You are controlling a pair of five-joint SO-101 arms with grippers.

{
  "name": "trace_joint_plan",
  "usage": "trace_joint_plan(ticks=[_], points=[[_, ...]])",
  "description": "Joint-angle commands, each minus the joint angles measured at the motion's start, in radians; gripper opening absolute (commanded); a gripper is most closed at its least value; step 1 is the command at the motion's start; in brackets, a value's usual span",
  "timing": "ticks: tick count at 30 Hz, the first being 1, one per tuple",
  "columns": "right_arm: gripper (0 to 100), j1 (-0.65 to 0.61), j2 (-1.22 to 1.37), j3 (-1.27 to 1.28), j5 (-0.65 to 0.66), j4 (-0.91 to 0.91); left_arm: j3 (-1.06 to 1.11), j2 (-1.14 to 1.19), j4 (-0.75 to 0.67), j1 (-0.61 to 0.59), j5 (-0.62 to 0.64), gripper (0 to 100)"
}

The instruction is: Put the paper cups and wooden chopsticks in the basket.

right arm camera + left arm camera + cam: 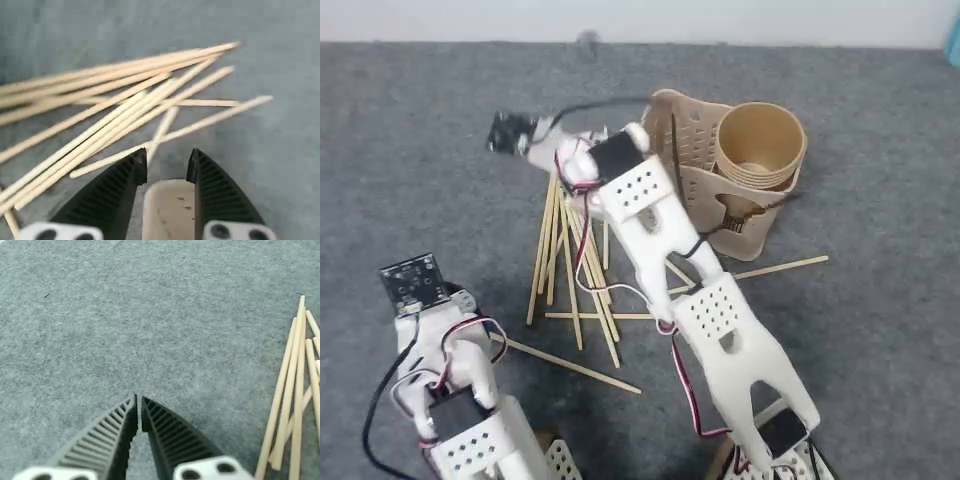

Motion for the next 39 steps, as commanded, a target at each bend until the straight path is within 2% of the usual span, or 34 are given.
trace_joint_plan(ticks=[1, 11, 17, 21, 29, 36, 39], points=[[13.8, 0.03, -0.183, -0.041, -0.072, 0.044, -0.005, -0.021, -0.028, 0.006, -0.008, 2], [13.8, 0.084, -0.576, 0.204, -0.212, 0.038, -0.005, -0.021, -0.026, 0.006, -0.009, 2], [14.3, 0.189, -0.679, 0.333, -0.244, 0.039, -0.005, -0.021, -0.026, 0.006, -0.009, 2], [20.2, 0.24, -0.688, 0.502, -0.244, 0.041, -0.005, -0.021, -0.026, 0.006, -0.009, 2], [20.3, 0.262, -0.693, 0.614, -0.192, 0.045, -0.005, -0.02, -0.026, 0.006, -0.009, 2], [20.4, 0.249, -0.883, 0.62, -0.143, 0.045, -0.005, -0.02, -0.026, 0.005, -0.009, 2], [20.4, 0.228, -0.963, 0.743, -0.091, 0.045, -0.005, -0.02, -0.026, 0.005, -0.009, 2]])
